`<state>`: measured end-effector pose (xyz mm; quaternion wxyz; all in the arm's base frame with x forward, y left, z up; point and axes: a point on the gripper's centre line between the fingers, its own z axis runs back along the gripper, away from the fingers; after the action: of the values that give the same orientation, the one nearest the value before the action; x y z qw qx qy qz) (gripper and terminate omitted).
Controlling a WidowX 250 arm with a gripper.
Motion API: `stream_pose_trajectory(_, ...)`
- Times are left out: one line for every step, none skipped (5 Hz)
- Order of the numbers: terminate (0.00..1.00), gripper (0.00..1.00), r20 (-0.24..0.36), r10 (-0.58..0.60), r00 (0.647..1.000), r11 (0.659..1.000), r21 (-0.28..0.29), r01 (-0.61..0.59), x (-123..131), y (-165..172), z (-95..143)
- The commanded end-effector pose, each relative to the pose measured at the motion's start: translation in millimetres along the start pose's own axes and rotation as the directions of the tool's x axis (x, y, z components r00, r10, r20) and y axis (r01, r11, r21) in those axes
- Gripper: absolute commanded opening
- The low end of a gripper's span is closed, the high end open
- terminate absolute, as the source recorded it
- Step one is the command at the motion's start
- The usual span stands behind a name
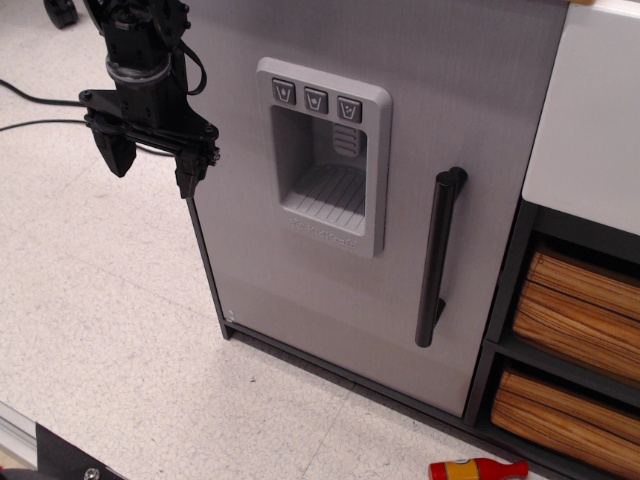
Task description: Open fridge
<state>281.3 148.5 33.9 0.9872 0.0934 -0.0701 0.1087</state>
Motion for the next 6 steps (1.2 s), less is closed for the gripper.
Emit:
stream_pose_trajectory(0.00, 1.00, 0.000, 0.000, 1.000, 1.000, 0.000, 0.000, 0.0, 0.0, 0.0)
stream_pose_trajectory(0.00, 1.00, -0.010, -0.109, 0.994, 0.991, -0.084, 0.108, 10.6, -38.3, 20.4)
stream_pose_trajectory(0.00, 1.00, 0.045, -0.154, 0.987, 0.986, -0.054, 0.157, 12.5, -73.6, 34.9)
stream_pose_trajectory(0.00, 1.00, 0.051, -0.188, 0.981, 0.976, -0.104, 0.192, 11.5, -104.3, 48.6)
stream_pose_trajectory(0.00, 1.00, 0.089, -0.235, 0.968, 0.958, -0.149, 0.246, 6.8, -127.6, 60.4)
stream_pose_trajectory(0.00, 1.00, 0.147, -0.221, 0.964, 0.958, -0.151, 0.243, 5.2, -147.9, 66.6)
